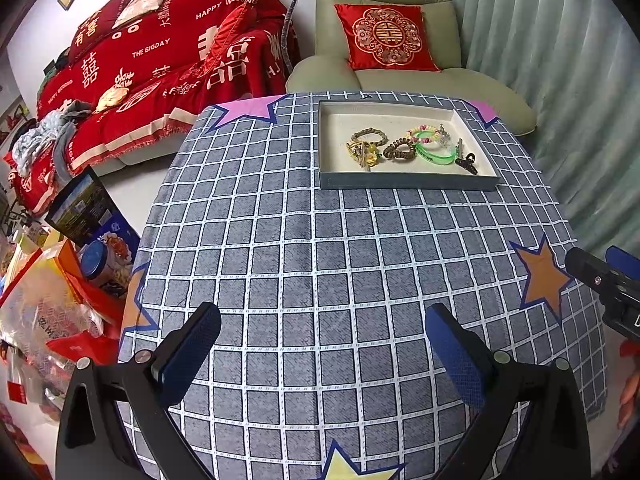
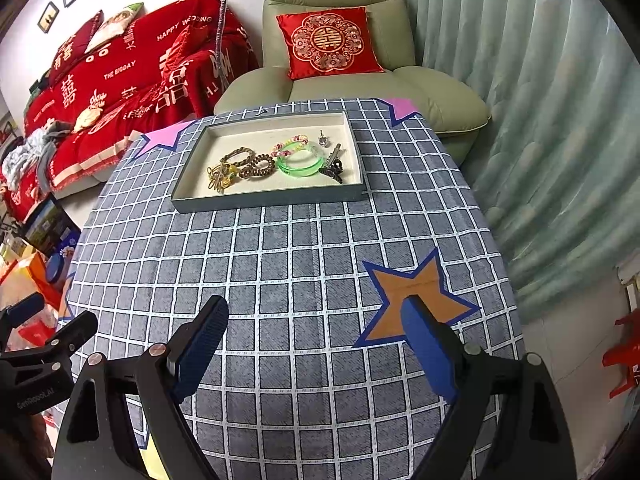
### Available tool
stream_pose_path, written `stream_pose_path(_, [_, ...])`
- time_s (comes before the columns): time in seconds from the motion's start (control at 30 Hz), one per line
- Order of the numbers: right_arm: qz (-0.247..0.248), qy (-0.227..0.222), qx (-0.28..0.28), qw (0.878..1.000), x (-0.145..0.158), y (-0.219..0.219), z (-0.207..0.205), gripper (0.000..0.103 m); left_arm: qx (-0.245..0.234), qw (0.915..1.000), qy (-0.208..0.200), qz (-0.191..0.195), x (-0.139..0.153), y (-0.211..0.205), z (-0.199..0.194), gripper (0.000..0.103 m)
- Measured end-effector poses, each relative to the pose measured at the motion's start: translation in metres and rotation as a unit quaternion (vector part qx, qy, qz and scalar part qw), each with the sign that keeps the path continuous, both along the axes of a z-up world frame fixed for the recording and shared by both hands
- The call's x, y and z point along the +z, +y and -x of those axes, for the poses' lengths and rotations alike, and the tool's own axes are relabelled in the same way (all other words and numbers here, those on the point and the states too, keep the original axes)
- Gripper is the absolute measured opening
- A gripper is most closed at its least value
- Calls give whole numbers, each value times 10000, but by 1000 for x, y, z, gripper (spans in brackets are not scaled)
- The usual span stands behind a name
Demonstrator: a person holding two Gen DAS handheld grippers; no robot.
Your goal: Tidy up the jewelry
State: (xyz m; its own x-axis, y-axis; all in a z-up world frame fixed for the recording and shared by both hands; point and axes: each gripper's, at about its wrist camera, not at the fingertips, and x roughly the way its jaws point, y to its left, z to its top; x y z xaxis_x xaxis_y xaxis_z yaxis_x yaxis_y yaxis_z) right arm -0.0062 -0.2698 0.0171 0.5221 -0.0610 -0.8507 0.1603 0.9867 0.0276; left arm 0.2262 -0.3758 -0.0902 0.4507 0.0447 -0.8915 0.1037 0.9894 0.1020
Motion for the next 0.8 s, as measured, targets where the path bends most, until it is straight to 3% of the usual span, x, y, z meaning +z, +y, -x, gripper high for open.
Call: stream_pose_path(0.8, [-5,14,-18,10000,-2,0,0,90,4,10000,45,-9,-5,-2,-2,103])
